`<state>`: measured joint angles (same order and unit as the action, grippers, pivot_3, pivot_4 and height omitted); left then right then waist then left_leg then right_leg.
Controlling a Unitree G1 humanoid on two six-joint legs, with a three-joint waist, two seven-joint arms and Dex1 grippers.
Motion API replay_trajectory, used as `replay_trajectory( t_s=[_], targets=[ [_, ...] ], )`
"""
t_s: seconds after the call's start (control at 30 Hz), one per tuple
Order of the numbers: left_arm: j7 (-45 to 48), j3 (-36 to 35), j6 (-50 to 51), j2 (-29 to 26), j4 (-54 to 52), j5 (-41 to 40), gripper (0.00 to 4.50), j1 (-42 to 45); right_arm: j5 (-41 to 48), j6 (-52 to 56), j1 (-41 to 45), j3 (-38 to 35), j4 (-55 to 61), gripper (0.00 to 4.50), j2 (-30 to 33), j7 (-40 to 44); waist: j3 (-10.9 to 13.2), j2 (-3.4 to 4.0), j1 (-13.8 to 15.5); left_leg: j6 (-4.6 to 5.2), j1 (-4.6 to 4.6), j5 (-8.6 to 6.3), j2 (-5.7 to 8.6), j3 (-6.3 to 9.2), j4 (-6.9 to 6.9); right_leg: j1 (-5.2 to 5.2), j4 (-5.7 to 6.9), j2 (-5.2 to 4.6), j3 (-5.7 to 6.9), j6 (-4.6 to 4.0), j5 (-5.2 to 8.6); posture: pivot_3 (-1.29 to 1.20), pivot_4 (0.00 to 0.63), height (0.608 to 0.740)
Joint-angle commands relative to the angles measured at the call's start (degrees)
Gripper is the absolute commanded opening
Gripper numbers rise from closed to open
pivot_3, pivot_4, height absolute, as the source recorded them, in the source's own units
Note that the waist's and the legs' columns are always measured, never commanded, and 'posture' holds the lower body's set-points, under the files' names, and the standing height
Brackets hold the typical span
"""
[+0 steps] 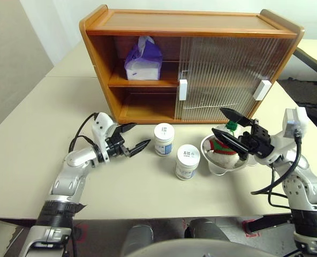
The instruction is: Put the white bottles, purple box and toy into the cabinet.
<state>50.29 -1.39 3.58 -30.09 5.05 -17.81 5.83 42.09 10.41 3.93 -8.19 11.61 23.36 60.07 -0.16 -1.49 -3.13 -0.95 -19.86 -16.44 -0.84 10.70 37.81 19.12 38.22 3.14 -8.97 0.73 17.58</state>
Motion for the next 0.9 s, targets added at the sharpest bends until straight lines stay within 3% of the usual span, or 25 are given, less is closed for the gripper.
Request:
replay_trajectory(
  t_s=[0.03,0.27,0.9],
  targets=[
    [1.72,1.15,-1.93,-0.16,1.48,1.12,4.49,-0.51,-0.32,-0.72,-0.05,-0.8,-0.81,4.5,0.81,0.84,0.0,0.0,0.0,0.0,0.0,0.0,0.0,0.0,0.0,0.0,0.0,0.0,0.0,0.0,0.0,-0.13,0.0,0.74],
    [6.51,4.74,-1.4,-1.36,1.98,2.25,4.49,-1.51,-0.74,-0.87,0.97,-0.02,-1.09,4.5,0.44,0.43,-0.01,0.02,-0.14,0.01,0.01,0.0,0.01,-0.01,0.01,-0.02,0.0,0.0,0.0,0.0,0.0,-0.13,0.0,0.74],
    [2.11,12.74,-3.17,7.84,10.86,10.14,4.49,5.94,-0.4,0.29,0.04,0.33,1.2,4.5,0.84,-0.86,-0.06,0.09,-0.39,0.03,0.01,-0.01,0.07,-0.03,0.06,-0.13,-0.01,0.0,-0.01,0.17,0.03,-0.15,0.0,0.74]
  ],
)
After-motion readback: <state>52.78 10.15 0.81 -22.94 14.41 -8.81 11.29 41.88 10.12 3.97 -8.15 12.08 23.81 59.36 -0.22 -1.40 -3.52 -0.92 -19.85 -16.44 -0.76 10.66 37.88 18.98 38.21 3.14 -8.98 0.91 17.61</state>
